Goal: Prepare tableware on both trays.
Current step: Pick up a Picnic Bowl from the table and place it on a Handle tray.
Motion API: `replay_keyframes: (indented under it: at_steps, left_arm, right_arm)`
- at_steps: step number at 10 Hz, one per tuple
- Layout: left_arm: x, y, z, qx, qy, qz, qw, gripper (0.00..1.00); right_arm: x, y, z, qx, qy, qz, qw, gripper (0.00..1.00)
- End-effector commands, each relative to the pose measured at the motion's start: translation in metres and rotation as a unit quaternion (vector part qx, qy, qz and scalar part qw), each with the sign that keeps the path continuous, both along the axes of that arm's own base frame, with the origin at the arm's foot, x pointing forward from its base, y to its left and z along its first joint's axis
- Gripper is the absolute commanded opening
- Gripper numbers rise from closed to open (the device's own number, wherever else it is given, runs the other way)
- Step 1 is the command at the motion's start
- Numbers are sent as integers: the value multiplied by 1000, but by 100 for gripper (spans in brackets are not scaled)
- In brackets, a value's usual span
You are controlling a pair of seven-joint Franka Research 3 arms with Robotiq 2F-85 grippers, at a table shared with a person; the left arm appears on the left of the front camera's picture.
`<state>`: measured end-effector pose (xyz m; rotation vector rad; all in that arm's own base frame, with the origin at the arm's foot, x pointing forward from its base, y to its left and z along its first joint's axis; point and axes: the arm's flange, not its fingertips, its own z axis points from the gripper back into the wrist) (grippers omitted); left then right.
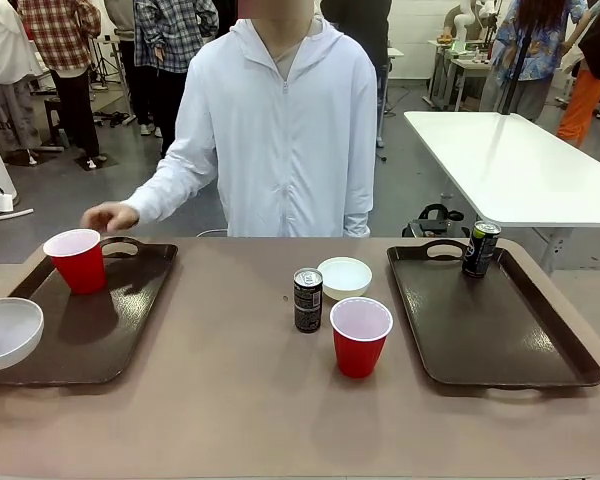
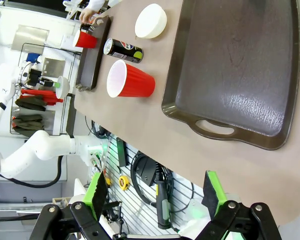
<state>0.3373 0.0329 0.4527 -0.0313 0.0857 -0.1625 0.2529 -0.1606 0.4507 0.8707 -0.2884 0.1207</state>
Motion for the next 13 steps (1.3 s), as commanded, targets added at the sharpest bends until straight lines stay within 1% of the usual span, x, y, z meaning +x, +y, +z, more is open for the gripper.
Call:
replay_keyframes:
  at_steps: [1,2,3,5,7,9,11,13]
  left_arm:
    - [24,-3,-4,-42,-20,4,999,0]
    - [36,-7,-8,-48,-26,10,998,0]
    - [49,-11,-16,-57,-34,10,998,0]
    - [73,-20,-35,-53,-47,21,997,0]
    - [94,-19,-56,-61,-37,43,997,0]
    - [110,-17,-67,-72,-26,55,996,0]
    - [117,-13,-79,-77,-16,75,994,0]
    - [122,-12,-89,-66,-13,82,994,0]
  right_arm:
    - [0,0,0,1,0,1,1000,100]
    - [0,0,0,1,0,1,1000,100]
    - [0,0,0,1,0,1,1000,100]
    - [0,0,0,1,0,1,1000,100]
    - [0,0,0,1,0,1,1000,100]
    - [0,0,0,1,0,1,1000,100]
    - [0,0,0,1,0,1,1000,100]
    - [0,0,0,1,0,1,1000,100]
